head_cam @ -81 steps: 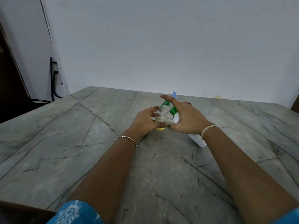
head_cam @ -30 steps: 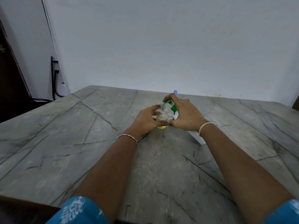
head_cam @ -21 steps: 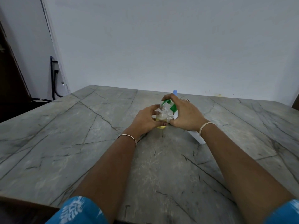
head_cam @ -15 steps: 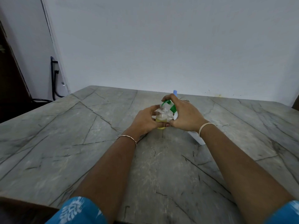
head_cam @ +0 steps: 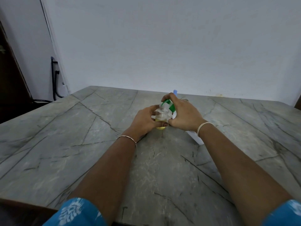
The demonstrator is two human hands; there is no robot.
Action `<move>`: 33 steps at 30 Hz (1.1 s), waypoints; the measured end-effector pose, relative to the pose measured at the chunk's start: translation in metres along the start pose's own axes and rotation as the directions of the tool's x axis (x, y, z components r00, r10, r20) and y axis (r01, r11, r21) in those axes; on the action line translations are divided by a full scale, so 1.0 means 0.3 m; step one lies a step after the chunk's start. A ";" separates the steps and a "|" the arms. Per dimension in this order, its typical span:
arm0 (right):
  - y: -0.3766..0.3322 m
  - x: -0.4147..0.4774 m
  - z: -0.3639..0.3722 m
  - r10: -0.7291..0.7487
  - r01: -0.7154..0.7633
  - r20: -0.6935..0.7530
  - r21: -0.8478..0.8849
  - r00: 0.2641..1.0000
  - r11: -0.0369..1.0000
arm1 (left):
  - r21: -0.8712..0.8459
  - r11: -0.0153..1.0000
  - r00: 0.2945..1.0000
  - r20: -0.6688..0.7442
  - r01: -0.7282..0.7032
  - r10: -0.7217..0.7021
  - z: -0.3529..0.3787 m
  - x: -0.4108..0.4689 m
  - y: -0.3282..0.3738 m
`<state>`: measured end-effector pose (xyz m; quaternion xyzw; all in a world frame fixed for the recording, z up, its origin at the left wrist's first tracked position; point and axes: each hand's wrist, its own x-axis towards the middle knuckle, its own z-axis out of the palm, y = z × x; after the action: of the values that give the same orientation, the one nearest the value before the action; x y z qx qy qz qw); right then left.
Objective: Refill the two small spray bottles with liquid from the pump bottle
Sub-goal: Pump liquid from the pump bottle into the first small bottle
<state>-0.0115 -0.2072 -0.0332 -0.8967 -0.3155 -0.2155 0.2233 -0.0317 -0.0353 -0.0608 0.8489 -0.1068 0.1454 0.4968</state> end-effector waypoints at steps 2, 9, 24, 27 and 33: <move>0.001 -0.006 -0.001 0.003 -0.003 -0.006 -0.006 1.000 1.000 | -0.014 1.000 1.000 0.001 0.005 -0.005 0.000 -0.001 0.002; 0.003 -0.002 -0.004 -0.014 0.014 0.008 0.011 1.000 1.000 | -0.011 1.000 1.000 0.006 0.001 -0.001 0.000 -0.001 -0.001; 0.009 -0.004 0.007 0.002 -0.003 -0.013 -0.023 1.000 1.000 | -0.039 0.999 1.000 0.009 0.009 -0.009 -0.004 0.000 0.000; 0.009 -0.004 -0.002 -0.009 0.009 0.002 0.005 1.000 1.000 | -0.046 0.999 1.000 0.014 0.012 -0.011 -0.002 -0.001 0.002; -0.001 0.003 -0.010 0.000 -0.001 0.014 0.028 1.000 1.000 | -0.033 0.999 1.000 0.024 0.005 -0.004 -0.002 -0.003 0.005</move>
<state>-0.0117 -0.2083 -0.0303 -0.8951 -0.3198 -0.2045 0.2337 -0.0332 -0.0356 -0.0596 0.8424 -0.1132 0.1325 0.5099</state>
